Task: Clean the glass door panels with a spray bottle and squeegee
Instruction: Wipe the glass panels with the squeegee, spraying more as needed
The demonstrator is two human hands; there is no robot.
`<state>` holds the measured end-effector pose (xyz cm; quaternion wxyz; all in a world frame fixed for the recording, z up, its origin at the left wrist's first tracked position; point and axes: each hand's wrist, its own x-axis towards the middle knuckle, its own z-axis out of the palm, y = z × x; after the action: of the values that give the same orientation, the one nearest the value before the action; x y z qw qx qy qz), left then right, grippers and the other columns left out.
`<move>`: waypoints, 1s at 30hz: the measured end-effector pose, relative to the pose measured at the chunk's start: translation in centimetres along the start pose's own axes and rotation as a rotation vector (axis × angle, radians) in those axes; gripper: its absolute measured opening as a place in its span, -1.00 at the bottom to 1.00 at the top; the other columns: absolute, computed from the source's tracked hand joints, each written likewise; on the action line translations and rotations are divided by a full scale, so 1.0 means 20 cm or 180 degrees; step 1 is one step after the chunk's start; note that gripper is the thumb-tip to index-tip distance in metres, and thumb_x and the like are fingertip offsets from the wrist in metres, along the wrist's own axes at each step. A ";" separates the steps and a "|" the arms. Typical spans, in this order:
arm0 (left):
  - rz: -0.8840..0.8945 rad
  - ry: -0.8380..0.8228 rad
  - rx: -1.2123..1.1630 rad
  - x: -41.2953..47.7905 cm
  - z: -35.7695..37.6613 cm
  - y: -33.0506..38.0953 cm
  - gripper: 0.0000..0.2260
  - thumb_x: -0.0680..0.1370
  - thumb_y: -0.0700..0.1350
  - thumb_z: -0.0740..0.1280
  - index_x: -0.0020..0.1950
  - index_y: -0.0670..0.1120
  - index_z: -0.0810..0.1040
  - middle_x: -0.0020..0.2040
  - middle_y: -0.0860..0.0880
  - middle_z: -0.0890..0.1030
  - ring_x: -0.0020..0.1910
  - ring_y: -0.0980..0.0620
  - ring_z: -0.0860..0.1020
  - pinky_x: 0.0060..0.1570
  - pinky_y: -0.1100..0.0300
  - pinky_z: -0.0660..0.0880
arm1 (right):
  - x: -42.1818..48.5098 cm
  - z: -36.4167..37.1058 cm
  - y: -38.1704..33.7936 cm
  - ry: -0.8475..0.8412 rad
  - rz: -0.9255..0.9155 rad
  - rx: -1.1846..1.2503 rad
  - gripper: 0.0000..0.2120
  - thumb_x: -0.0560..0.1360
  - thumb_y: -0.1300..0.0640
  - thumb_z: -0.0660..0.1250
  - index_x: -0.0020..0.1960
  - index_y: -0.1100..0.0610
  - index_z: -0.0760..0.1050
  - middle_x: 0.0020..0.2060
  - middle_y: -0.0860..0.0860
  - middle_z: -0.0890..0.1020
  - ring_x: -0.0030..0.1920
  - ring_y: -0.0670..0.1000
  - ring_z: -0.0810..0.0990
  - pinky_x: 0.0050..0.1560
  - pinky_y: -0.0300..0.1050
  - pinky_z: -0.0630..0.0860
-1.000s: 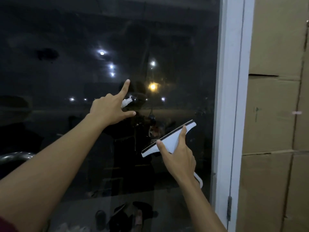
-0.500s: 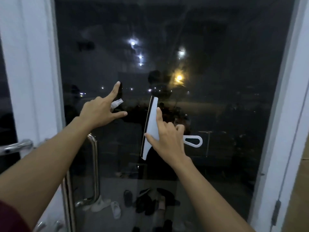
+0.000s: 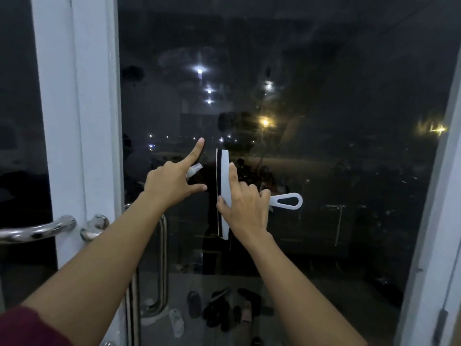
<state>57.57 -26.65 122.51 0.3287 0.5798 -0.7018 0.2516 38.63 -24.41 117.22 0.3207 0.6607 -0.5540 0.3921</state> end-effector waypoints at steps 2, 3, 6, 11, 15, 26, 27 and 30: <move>-0.0004 -0.0007 -0.0023 0.00 0.00 0.00 0.00 0.43 0.38 0.37 0.49 0.39 -0.41 -0.32 0.02 0.58 -0.48 0.14 0.39 -0.49 0.23 0.32 | 0.00 0.00 0.04 0.0084 -0.0028 -0.0086 -0.23 0.46 -0.13 0.32 0.54 0.11 0.12 -0.32 -0.01 0.49 -0.33 0.01 0.39 -0.21 -0.02 0.23; -0.0006 -0.0015 -0.0036 0.00 0.00 0.00 0.00 0.43 0.38 0.37 0.48 0.39 -0.41 -0.29 0.00 0.61 -0.46 0.11 0.41 -0.46 0.21 0.36 | 0.00 0.00 0.06 0.0103 -0.0029 -0.0120 -0.24 0.46 -0.13 0.31 0.54 0.11 0.12 -0.32 -0.01 0.49 -0.33 0.01 0.39 -0.21 -0.02 0.23; 0.0014 -0.0055 -0.0105 0.00 -0.01 0.00 -0.01 0.43 0.38 0.37 0.47 0.41 -0.42 -0.19 -0.02 0.66 -0.38 0.04 0.46 -0.40 0.18 0.38 | -0.04 0.00 0.18 0.0142 0.0122 -0.0175 -0.25 0.46 -0.16 0.27 0.55 0.10 0.12 -0.31 -0.02 0.46 -0.33 -0.02 0.33 -0.22 -0.05 0.21; 0.0012 -0.0107 -0.0143 0.01 0.00 0.00 -0.02 0.44 0.37 0.37 0.46 0.42 -0.42 -0.12 -0.04 0.68 -0.33 0.00 0.47 -0.36 0.17 0.35 | -0.16 -0.01 0.43 0.0193 0.0502 -0.0300 -0.25 0.48 -0.20 0.22 0.55 0.09 0.11 -0.31 -0.09 0.34 -0.32 -0.07 0.27 -0.20 -0.07 0.16; 0.0076 -0.0180 -0.0042 0.03 0.01 0.01 0.01 0.45 0.35 0.37 0.43 0.42 -0.48 -0.02 -0.06 0.68 -0.21 -0.09 0.60 -0.32 0.14 0.39 | -0.17 -0.03 0.45 0.0337 0.0661 -0.0351 -0.29 0.47 -0.16 0.22 0.54 0.08 0.15 -0.35 -0.09 0.37 -0.35 -0.05 0.29 -0.19 -0.07 0.11; 0.0057 -0.0202 -0.0032 0.03 0.01 0.00 0.02 0.44 0.37 0.37 0.42 0.41 -0.50 -0.06 -0.13 0.66 -0.30 -0.08 0.53 -0.35 0.13 0.39 | 0.44 -0.21 0.03 0.0857 0.0046 -0.0489 -0.43 0.57 -0.08 0.19 0.54 0.02 0.20 -0.38 -0.05 0.48 -0.38 0.00 0.38 -0.14 -0.03 0.21; 0.0047 -0.0201 -0.0041 0.03 0.01 0.00 0.02 0.44 0.37 0.36 0.43 0.41 -0.49 -0.07 -0.13 0.66 -0.32 -0.07 0.50 -0.35 0.13 0.40 | 0.46 -0.21 0.04 0.0820 0.0060 -0.0544 -0.43 0.57 -0.09 0.18 0.54 0.01 0.19 -0.37 -0.05 0.49 -0.37 0.00 0.38 -0.14 -0.04 0.19; 0.0041 -0.0215 -0.0052 0.02 0.00 0.00 0.00 0.45 0.37 0.35 0.44 0.40 -0.48 -0.20 -0.05 0.56 -0.39 -0.01 0.43 -0.36 0.15 0.40 | 0.45 -0.20 0.11 0.0849 0.0154 -0.0634 -0.43 0.57 -0.11 0.15 0.54 0.00 0.17 -0.38 -0.04 0.46 -0.37 0.01 0.36 -0.15 -0.03 0.18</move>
<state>57.55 -26.88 122.92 0.3080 0.5807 -0.7182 0.2282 36.45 -25.65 126.98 0.4458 0.5542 -0.5584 0.4271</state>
